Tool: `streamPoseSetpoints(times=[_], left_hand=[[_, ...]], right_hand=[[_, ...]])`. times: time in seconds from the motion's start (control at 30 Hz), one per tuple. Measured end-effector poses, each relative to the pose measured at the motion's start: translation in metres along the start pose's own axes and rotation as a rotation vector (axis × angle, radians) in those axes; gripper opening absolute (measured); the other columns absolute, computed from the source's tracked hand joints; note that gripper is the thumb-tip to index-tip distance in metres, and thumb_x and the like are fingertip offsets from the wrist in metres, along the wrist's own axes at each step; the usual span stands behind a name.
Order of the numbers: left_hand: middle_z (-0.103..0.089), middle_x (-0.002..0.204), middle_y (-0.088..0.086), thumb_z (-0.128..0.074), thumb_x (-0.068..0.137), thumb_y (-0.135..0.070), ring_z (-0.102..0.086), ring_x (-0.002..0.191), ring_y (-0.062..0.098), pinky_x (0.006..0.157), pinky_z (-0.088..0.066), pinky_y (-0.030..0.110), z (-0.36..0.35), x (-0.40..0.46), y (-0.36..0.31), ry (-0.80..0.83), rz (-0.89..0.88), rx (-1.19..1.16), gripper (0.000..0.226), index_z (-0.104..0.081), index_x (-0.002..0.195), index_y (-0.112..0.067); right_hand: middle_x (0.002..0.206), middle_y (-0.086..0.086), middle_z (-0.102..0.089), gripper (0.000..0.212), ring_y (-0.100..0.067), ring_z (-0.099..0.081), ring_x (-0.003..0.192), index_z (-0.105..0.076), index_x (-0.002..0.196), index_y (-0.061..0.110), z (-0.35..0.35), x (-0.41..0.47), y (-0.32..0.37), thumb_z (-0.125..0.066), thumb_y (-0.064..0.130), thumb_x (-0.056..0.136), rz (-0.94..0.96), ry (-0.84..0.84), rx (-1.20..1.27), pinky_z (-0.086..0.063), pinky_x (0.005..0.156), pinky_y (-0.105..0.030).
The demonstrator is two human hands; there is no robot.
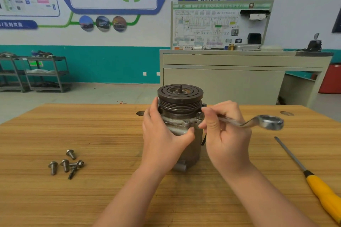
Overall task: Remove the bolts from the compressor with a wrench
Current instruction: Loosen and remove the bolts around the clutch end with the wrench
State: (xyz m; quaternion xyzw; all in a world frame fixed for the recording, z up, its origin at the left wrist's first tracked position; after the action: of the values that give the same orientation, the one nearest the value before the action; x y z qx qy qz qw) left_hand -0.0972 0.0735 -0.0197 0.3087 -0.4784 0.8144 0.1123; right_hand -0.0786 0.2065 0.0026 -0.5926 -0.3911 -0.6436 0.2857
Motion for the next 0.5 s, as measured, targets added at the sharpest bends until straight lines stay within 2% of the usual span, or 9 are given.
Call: streamPoseSetpoints(times=[0.1, 0.17, 0.2, 0.27, 0.33, 0.37, 0.43, 0.5], left_hand=[[-0.029, 0.146, -0.003, -0.082, 0.067, -0.048, -0.024, 0.134, 0.01, 0.11, -0.026, 0.029, 0.0, 0.001, 0.001, 0.002, 0.008, 0.007, 0.111, -0.012, 0.151, -0.03], [-0.03, 0.144, -0.001, -0.081, 0.064, -0.045, -0.024, 0.131, 0.009, 0.106, -0.024, 0.026, 0.0, 0.002, 0.0, 0.003, 0.008, 0.018, 0.111, -0.012, 0.151, -0.03], [-0.03, 0.143, 0.0, -0.08, 0.062, -0.043, -0.024, 0.13, 0.009, 0.104, -0.023, 0.025, 0.0, 0.003, 0.0, 0.008, 0.01, 0.026, 0.112, -0.012, 0.15, -0.031], [-0.03, 0.14, -0.002, -0.08, 0.061, -0.042, -0.024, 0.129, 0.01, 0.103, -0.022, 0.024, 0.001, 0.005, 0.0, 0.023, 0.016, 0.034, 0.113, -0.01, 0.15, -0.033], [-0.029, 0.135, -0.006, -0.08, 0.062, -0.042, -0.025, 0.13, 0.011, 0.104, -0.023, 0.025, 0.002, 0.008, 0.002, 0.052, 0.016, 0.024, 0.114, -0.008, 0.15, -0.035], [-0.027, 0.132, -0.009, -0.081, 0.062, -0.043, -0.025, 0.131, 0.011, 0.105, -0.022, 0.025, 0.003, 0.009, 0.003, 0.072, 0.019, 0.012, 0.115, -0.007, 0.15, -0.036], [-0.024, 0.129, -0.013, -0.079, 0.058, -0.05, -0.025, 0.132, 0.01, 0.105, -0.023, 0.026, 0.006, 0.01, 0.007, 0.112, 0.029, -0.017, 0.119, -0.003, 0.15, -0.04], [-0.023, 0.131, -0.014, -0.074, 0.052, -0.061, -0.024, 0.132, 0.009, 0.105, -0.023, 0.027, 0.008, 0.011, 0.008, 0.131, 0.043, -0.033, 0.121, -0.001, 0.148, -0.045]], right_hand=[[0.073, -0.007, -0.053, 0.027, -0.015, -0.054, 0.059, -0.046, 0.092, 0.014, -0.005, -0.004, 0.003, -0.038, 0.037, 0.104, 0.071, 0.006, -0.003, -0.045, 0.057, -0.023], [0.071, -0.008, -0.052, 0.025, -0.015, -0.049, 0.055, -0.045, 0.089, 0.016, -0.006, -0.004, 0.003, -0.035, 0.033, 0.105, -0.037, -0.076, 0.145, -0.041, 0.056, -0.019], [0.068, -0.009, -0.053, 0.025, -0.016, -0.048, 0.049, -0.043, 0.087, 0.018, -0.005, -0.001, 0.001, -0.033, 0.03, 0.106, -0.167, -0.171, 0.255, -0.039, 0.052, -0.019], [0.063, -0.005, -0.059, 0.028, -0.017, -0.046, 0.04, -0.041, 0.083, 0.016, 0.001, 0.008, -0.012, -0.029, 0.022, 0.106, -0.547, -0.373, 0.472, -0.035, 0.043, -0.02], [0.061, -0.007, -0.06, 0.031, -0.016, -0.048, 0.038, -0.042, 0.081, 0.011, 0.01, 0.017, -0.029, -0.029, 0.022, 0.107, -0.937, -0.413, 0.743, -0.035, 0.041, -0.019], [0.064, -0.01, -0.06, 0.031, -0.016, -0.049, 0.04, -0.044, 0.081, 0.011, 0.013, 0.02, -0.035, -0.031, 0.024, 0.106, -1.06, -0.398, 0.857, -0.036, 0.041, -0.019], [0.067, -0.011, -0.061, 0.03, -0.016, -0.054, 0.045, -0.046, 0.082, 0.012, 0.017, 0.023, -0.038, -0.034, 0.027, 0.106, -1.077, -0.382, 0.93, -0.042, 0.044, -0.02], [0.067, -0.007, -0.065, 0.028, -0.016, -0.059, 0.048, -0.045, 0.084, 0.013, 0.018, 0.026, -0.028, -0.035, 0.028, 0.106, -0.891, -0.35, 0.816, -0.047, 0.046, -0.022]])
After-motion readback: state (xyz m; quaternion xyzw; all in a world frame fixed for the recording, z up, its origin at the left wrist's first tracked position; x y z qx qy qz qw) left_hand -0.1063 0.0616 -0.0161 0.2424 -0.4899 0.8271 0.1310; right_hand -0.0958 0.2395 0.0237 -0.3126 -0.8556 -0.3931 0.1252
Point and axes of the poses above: each hand's wrist, its own x-axis towards the middle knuckle, its own z-axis out of the back of the hand, y = z × x, the point moved 1 cm from there along x, towards the middle knuckle
